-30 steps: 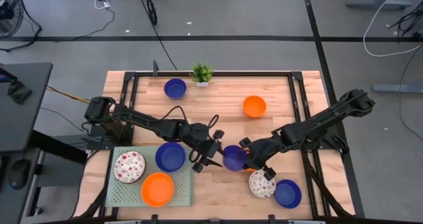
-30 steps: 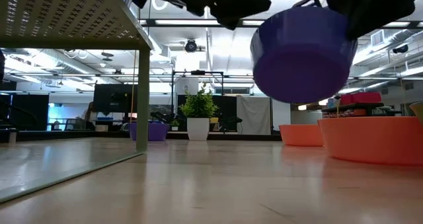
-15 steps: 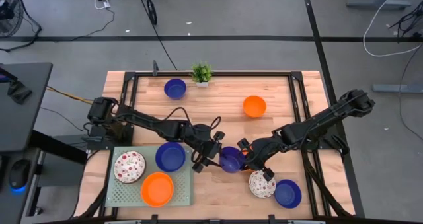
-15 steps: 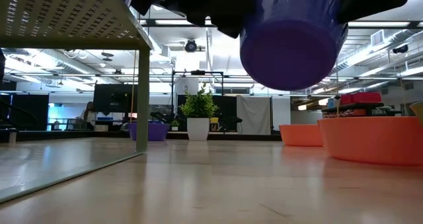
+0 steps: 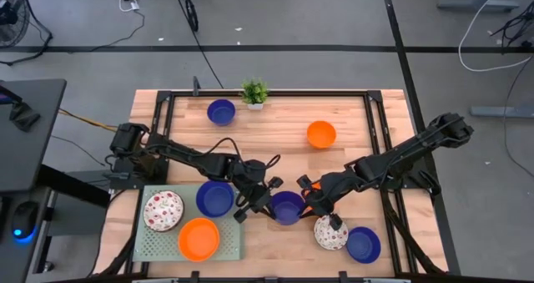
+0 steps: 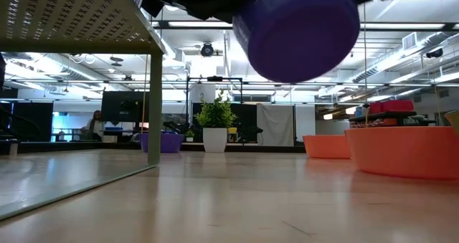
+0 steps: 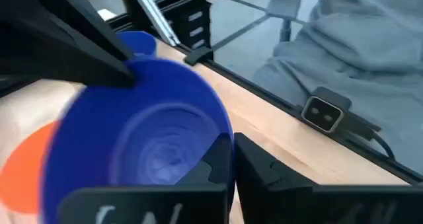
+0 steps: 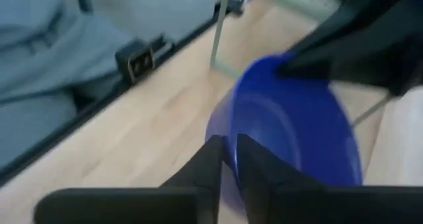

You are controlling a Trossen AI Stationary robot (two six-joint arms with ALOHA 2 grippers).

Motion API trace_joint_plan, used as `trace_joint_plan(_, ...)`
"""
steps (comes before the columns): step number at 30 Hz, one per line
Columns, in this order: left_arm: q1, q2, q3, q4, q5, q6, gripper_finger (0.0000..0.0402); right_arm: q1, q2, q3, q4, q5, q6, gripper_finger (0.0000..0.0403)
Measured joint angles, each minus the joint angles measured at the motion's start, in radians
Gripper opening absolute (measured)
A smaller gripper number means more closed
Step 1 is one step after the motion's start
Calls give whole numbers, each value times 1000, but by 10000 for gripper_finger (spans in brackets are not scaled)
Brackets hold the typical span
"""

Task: Pick & Place Mini bowls
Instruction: Stack the blue bowl on top of the blue bowl on the shelf

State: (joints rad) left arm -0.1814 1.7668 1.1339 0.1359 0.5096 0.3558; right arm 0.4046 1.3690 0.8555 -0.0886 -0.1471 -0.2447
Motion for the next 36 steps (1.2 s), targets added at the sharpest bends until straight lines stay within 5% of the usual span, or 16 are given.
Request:
trace_joint_plan(10, -26, -5, 0, 4, -77, 8, 9, 27, -73, 0, 206, 5, -59, 144)
trace_joint_plan(16, -47, -22, 111, -143, -192, 76, 6, 138, -160, 0, 183, -1, -6, 149)
trace_joint_plan(26, -97, -40, 583, -761, -437, 172, 6, 304, -142, -1, 97, 160, 49, 114)
trace_joint_plan(31, -147, -40, 773, -1101, -598, -10, 10, 329, -123, -1, 77, 181, 168, 98)
trace_joint_plan(36, -222, -41, 838, -1342, -692, -253, 5, 358, -75, -41, 123, 187, 219, 87)
